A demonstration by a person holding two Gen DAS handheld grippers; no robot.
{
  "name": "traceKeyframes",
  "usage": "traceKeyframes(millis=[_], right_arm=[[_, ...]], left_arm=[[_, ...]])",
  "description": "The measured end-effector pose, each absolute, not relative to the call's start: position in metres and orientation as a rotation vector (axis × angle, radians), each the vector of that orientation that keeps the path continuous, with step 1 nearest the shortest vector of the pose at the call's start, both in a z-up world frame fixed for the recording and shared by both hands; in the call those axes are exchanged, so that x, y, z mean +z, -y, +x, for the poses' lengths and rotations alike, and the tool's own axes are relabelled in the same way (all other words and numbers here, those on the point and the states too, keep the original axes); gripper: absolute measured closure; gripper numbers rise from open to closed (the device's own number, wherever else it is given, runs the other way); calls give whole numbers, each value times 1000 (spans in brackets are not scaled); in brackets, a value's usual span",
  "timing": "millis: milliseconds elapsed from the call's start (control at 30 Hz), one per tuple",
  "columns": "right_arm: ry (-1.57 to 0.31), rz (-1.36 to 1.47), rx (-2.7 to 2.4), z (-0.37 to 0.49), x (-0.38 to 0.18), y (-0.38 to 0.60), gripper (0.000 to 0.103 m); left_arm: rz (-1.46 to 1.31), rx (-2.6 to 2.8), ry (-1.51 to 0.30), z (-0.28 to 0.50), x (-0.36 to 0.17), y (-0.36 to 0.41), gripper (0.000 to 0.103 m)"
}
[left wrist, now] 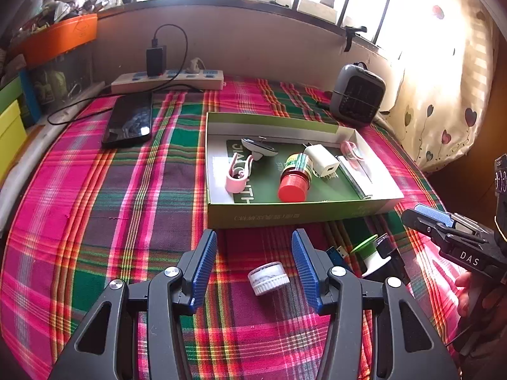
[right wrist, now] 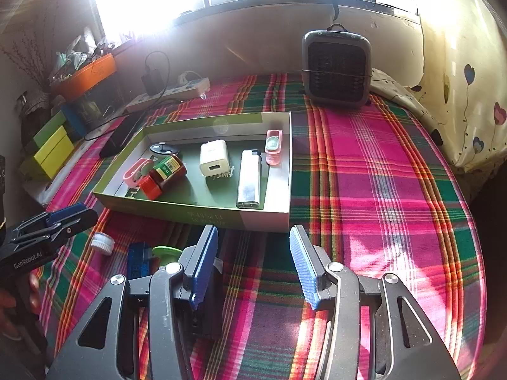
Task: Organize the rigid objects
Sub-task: 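Move both grippers back out toward the remaining items beside the box, then grasp the small white cap with the left gripper while the right gripper grasps the black cylinder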
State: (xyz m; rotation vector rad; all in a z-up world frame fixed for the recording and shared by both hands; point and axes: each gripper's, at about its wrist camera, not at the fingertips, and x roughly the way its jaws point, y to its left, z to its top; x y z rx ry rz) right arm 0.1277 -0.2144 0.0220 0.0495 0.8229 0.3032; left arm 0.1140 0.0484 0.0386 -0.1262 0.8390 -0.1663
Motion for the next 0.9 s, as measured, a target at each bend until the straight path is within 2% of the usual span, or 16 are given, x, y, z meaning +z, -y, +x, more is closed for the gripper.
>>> traceKeyframes(millis=[900], right_arm=[[-867, 41, 334, 85, -1, 194, 53]], left_arm=[[-203, -138, -853, 76, 25, -97, 54]])
